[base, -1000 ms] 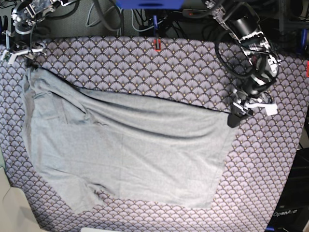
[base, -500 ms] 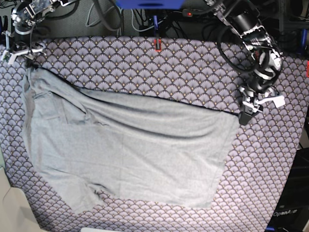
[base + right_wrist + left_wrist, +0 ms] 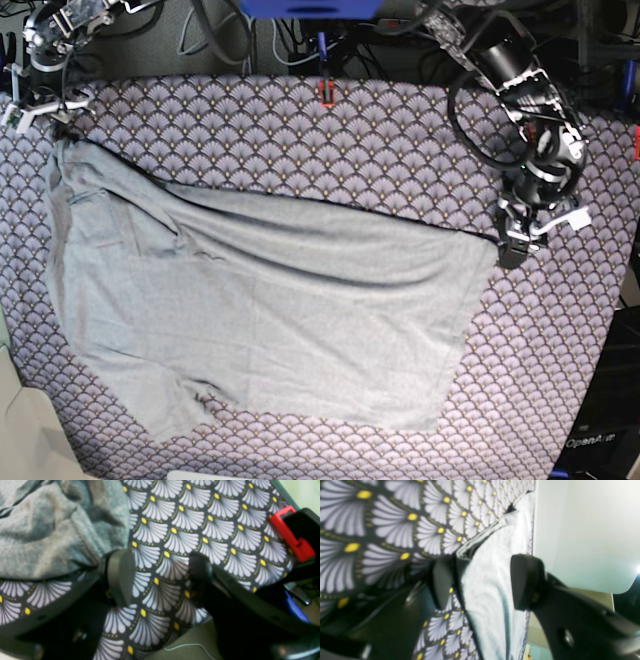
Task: Fold the T-shirt properly
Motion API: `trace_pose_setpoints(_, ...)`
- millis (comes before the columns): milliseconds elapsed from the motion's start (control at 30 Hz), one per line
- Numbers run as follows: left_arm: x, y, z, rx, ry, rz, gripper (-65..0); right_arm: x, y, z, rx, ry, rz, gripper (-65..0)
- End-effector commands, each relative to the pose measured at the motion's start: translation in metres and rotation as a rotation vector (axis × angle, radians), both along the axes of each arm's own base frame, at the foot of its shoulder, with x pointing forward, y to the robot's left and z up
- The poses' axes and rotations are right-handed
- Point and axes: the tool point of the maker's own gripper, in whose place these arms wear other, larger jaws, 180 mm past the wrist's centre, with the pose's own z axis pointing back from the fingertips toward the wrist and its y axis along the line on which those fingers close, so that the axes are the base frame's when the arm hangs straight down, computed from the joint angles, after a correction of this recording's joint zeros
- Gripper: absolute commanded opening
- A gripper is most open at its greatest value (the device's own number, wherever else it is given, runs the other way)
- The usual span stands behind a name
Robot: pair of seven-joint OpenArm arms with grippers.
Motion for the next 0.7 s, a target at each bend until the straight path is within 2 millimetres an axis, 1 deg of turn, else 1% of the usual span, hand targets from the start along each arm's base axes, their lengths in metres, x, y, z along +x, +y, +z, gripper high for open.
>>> trace_pose_setpoints(0, 0.003, 0.000, 0.003, -0.017, 0.001, 0.004, -28.5, 0.001, -0.005, 0.005, -0.016, 0.002, 0.002, -28.7)
trace_pose_setpoints(100, 0.005, 0.000, 0.002, -0.042, 0.022, 0.022, -28.5, 0.000, -0.005, 0.005, -0.016, 0.002, 0.001, -28.7)
trace_pose_setpoints(267, 0.004, 0.000, -0.004, -0.080, 0.071, 0.044, -28.5, -0.001, -0.006, 0.004, -0.016, 0.004, -0.001, -28.8)
trace_pose_setpoints(367, 0.006, -0.005, -0.005, -0.087, 0.097, 0.031, -28.5, -0.001, -0.006, 0.005, -0.018, 0.003, -0.001, -28.8)
trace_pose_setpoints(400, 0.007, -0.010, -0.007, -0.084, 0.107, 0.014, -28.6, -0.001, -0.006, 0.005, -0.018, 0.003, -0.001, -28.8)
trace_pose_setpoints(467, 0.012, -0.017, -0.002, -0.070, 0.105, -0.012, -28.6, -0.001, -0.006, 0.005, -0.017, 0.005, -0.001, -28.8)
trace_pose_setpoints(567, 0.019, -0.020, 0.012, -0.040, 0.088, -0.030, -28.6, -0.002, -0.006, 0.006, -0.021, 0.006, -0.001, -28.8)
trace_pose_setpoints(667, 0.022, -0.025, 0.016, -0.036, 0.092, -0.042, -28.6, -0.003, -0.007, 0.005, -0.020, 0.008, -0.003, -28.8)
